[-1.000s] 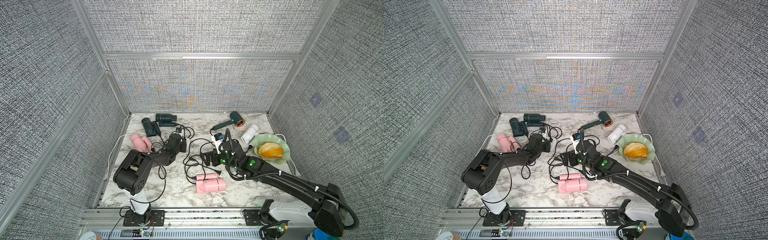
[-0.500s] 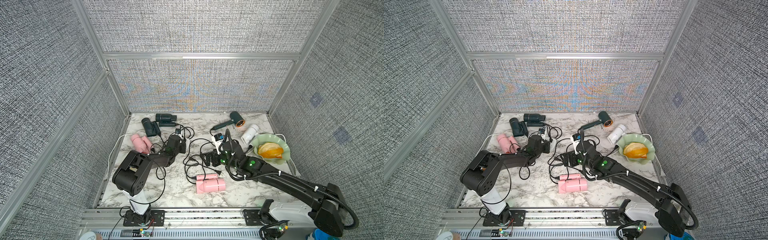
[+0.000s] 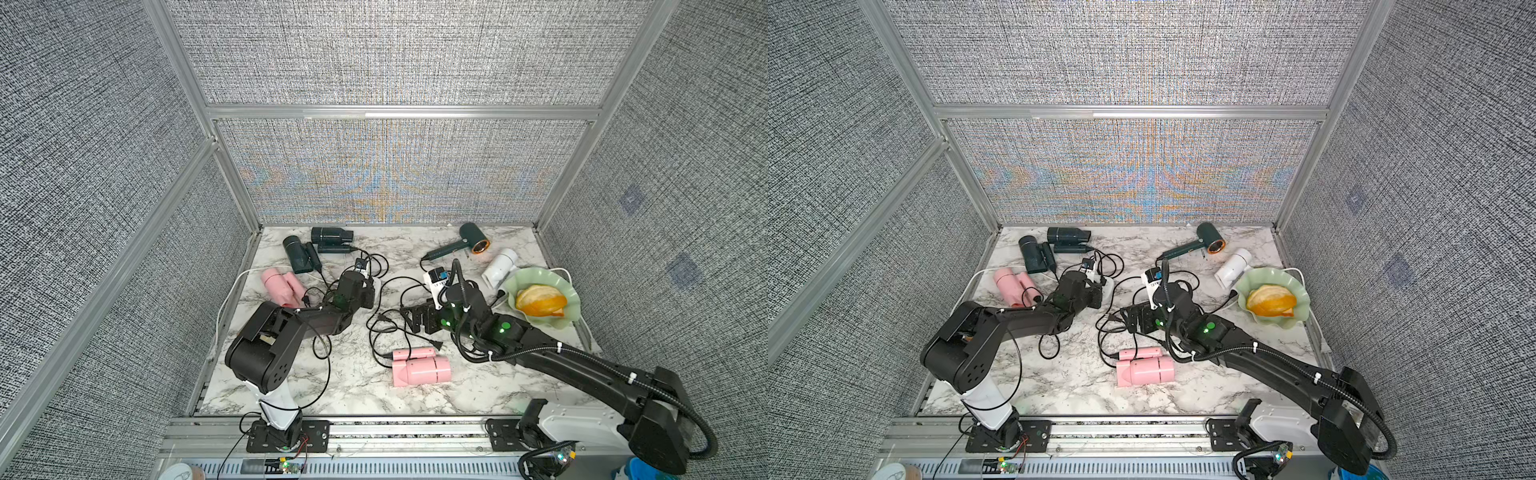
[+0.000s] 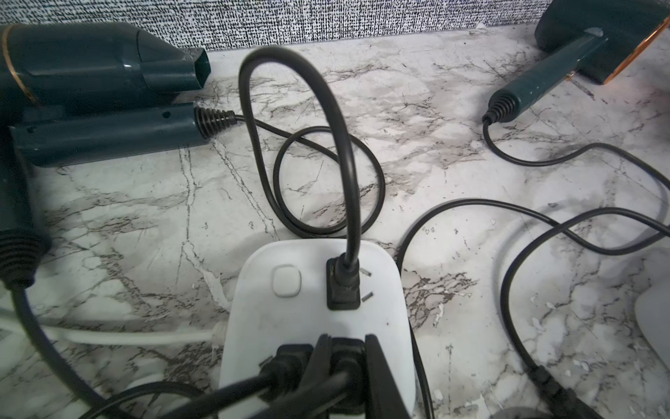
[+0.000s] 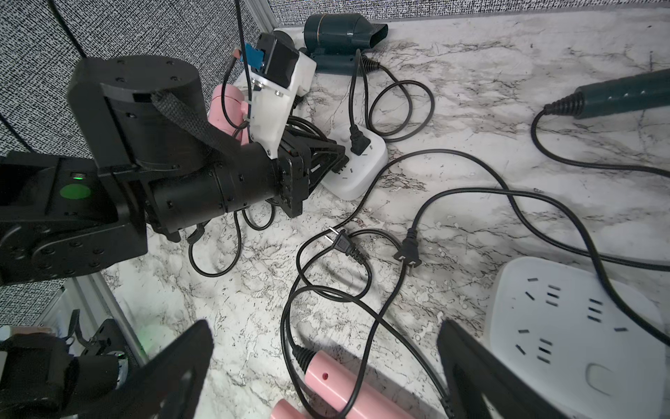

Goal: Charge the blow dryers
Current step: Insert the plug into the socket.

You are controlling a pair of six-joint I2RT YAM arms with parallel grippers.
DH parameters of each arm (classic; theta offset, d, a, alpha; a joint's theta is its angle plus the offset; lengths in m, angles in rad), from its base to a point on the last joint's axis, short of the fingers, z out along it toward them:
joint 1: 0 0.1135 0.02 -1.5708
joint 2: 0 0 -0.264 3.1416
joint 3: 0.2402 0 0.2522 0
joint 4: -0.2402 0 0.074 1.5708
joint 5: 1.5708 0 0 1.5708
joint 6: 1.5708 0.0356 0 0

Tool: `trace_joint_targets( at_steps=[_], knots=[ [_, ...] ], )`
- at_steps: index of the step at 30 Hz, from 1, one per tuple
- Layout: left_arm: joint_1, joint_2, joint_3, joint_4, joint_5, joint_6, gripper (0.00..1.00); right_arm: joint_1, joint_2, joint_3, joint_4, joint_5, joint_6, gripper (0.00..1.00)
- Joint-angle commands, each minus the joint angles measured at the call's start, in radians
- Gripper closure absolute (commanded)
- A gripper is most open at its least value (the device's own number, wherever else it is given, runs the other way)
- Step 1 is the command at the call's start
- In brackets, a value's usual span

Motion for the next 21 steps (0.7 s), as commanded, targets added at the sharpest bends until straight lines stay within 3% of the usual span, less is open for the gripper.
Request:
trace_joint_targets(
  at_steps=[1,8,21],
  knots=[
    [-0.013,0.014,0.005,-0.103,-0.004,-0.003,0.87,0.000,-0.005,-0.004,0.014,0.007,0.008,0.01],
    [-0.028,0.028,0.001,-0.119,-0.047,-0.016,0.88,0.000,-0.008,-0.009,0.017,0.013,0.010,0.01],
    [-0.026,0.046,0.009,-0.139,-0.008,-0.070,0.89,-0.001,-0.008,-0.008,0.010,0.018,0.010,0.01]
  ],
)
